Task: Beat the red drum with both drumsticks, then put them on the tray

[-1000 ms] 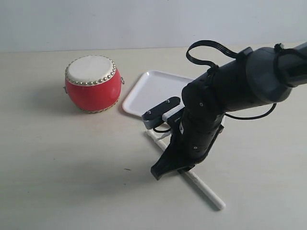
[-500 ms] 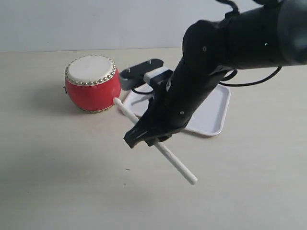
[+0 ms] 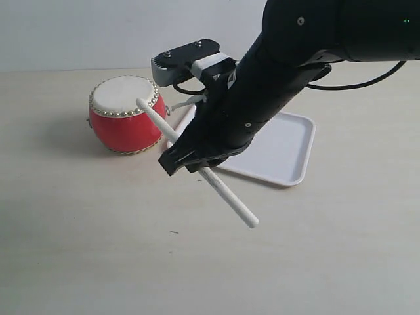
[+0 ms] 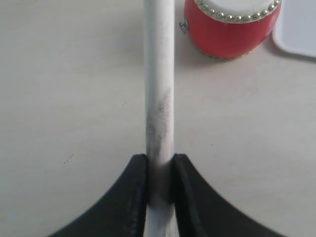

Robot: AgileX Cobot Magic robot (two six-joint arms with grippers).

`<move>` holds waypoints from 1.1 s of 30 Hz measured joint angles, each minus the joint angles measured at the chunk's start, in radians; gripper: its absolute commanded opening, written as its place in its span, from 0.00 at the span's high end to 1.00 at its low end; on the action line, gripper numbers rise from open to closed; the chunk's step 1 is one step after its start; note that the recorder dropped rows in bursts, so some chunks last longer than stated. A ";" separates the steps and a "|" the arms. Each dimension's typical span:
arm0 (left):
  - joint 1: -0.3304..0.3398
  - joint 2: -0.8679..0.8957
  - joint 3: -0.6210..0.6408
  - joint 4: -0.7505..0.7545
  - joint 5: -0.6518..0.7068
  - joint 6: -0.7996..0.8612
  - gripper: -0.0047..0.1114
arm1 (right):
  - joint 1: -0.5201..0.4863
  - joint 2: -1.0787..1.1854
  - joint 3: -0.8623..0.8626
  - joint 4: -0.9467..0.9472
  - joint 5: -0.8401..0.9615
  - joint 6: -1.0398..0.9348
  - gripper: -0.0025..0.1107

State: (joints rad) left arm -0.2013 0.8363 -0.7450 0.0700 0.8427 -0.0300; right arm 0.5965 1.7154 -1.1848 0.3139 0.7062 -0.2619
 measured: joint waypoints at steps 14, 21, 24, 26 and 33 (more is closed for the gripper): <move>0.000 0.319 -0.072 0.008 -0.063 0.415 0.96 | 0.000 0.000 -0.080 -0.025 0.026 -0.016 0.98; 0.000 0.512 -0.244 0.067 -0.064 0.416 0.96 | 0.000 -0.002 -0.239 -0.173 0.067 -0.003 0.98; 0.000 0.588 -0.311 0.090 -0.068 0.416 0.96 | 0.000 -0.002 -0.278 -0.322 0.067 0.018 0.98; 0.000 0.644 -0.344 0.097 -0.069 0.416 0.96 | 0.000 -0.002 -0.291 -0.422 0.067 0.022 0.98; 0.000 0.783 -0.373 0.181 -0.078 0.364 0.96 | 0.000 0.066 -0.305 -0.730 0.054 0.046 0.98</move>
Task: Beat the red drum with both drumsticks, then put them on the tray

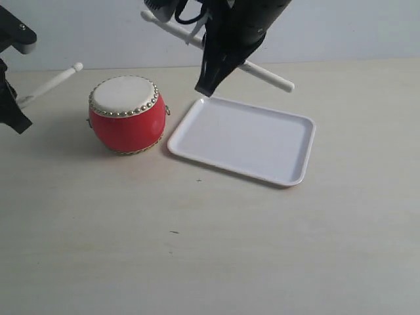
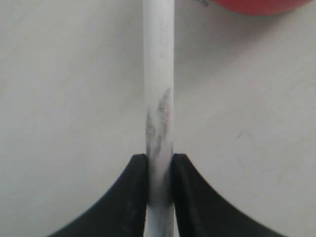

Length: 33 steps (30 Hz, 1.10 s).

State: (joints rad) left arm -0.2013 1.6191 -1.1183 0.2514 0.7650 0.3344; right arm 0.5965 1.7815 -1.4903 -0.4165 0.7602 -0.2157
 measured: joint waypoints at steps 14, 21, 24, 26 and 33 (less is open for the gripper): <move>-0.023 0.017 -0.006 0.102 -0.012 -0.033 0.96 | 0.000 0.222 0.000 -0.449 -0.196 0.129 0.98; -0.095 0.017 -0.006 0.102 0.025 0.024 0.96 | 0.041 0.234 0.000 -0.571 -0.232 0.148 0.98; -0.103 0.017 -0.006 0.102 0.045 0.024 0.96 | 0.074 0.234 0.000 -0.646 -0.228 0.148 0.98; -0.104 0.017 -0.006 0.104 0.054 0.024 0.96 | 0.093 0.234 0.000 -0.684 -0.229 0.148 0.98; -0.104 0.017 -0.006 0.106 0.064 0.018 0.96 | 0.112 0.247 0.000 -0.767 -0.144 0.129 0.98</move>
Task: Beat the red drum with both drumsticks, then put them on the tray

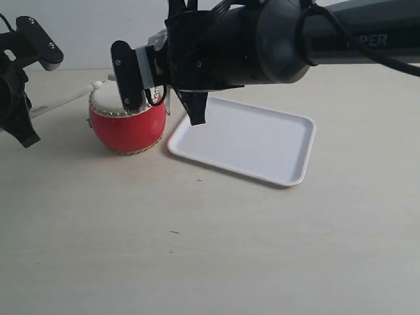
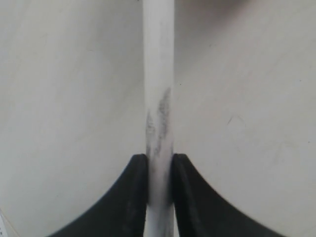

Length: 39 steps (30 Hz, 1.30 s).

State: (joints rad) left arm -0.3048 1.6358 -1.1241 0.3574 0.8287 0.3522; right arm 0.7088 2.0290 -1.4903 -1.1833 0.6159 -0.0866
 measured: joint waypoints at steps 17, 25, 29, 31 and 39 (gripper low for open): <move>-0.004 0.057 0.000 -0.008 0.000 -0.094 0.96 | 0.000 0.070 0.000 -0.132 0.068 0.176 0.98; -0.004 0.070 0.000 0.013 -0.023 -0.098 0.96 | 0.000 0.070 -0.050 -0.129 0.068 0.214 0.98; -0.015 0.070 0.000 0.079 -0.011 -0.098 0.96 | 0.000 0.070 -0.074 -0.122 0.068 0.214 0.98; -0.025 0.070 0.000 0.115 -0.003 -0.102 0.96 | 0.000 0.074 -0.078 -0.117 0.068 0.204 0.98; -0.050 0.070 0.000 0.240 0.004 -0.114 0.96 | 0.000 0.173 -0.080 -0.098 0.138 0.104 0.98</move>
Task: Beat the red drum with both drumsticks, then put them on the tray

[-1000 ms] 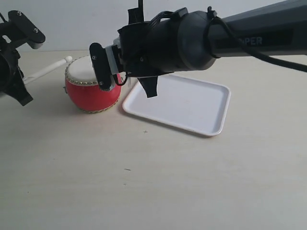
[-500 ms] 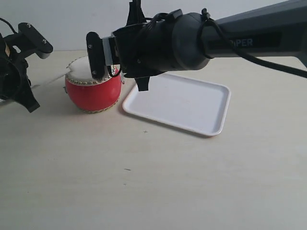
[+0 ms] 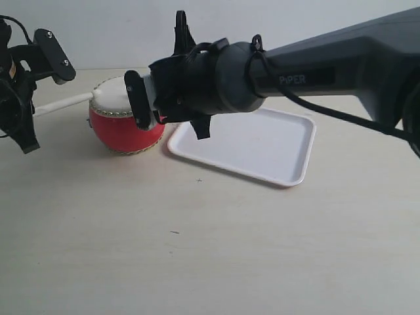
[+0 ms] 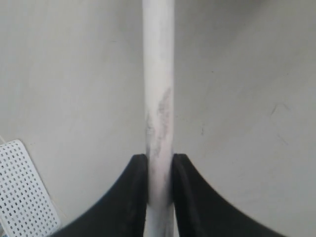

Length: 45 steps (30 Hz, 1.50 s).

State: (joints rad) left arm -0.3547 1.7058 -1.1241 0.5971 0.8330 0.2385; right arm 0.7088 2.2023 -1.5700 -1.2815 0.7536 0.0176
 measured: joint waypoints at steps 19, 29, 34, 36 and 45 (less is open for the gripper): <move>-0.003 0.043 0.000 -0.034 -0.018 0.012 0.96 | 0.000 0.014 -0.131 0.009 0.044 0.093 0.98; -0.003 -0.002 -0.065 -0.032 -0.004 -0.018 0.96 | 0.000 0.053 -0.135 0.096 0.087 -0.024 0.98; -0.003 -0.053 -0.072 -0.032 -0.004 -0.022 0.96 | 0.000 0.080 -0.135 0.105 0.106 -0.034 0.98; -0.003 -0.059 -0.072 -0.032 -0.002 -0.022 0.96 | 0.000 0.082 -0.137 0.110 0.108 -0.045 0.98; -0.004 -0.028 -0.068 -0.098 -0.002 -0.022 0.96 | 0.000 0.081 -0.171 0.110 0.167 -0.009 0.98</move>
State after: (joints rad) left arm -0.3592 1.6777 -1.1924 0.4989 0.8309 0.2168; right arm 0.7088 2.2835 -1.7411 -1.1718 0.9205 0.0088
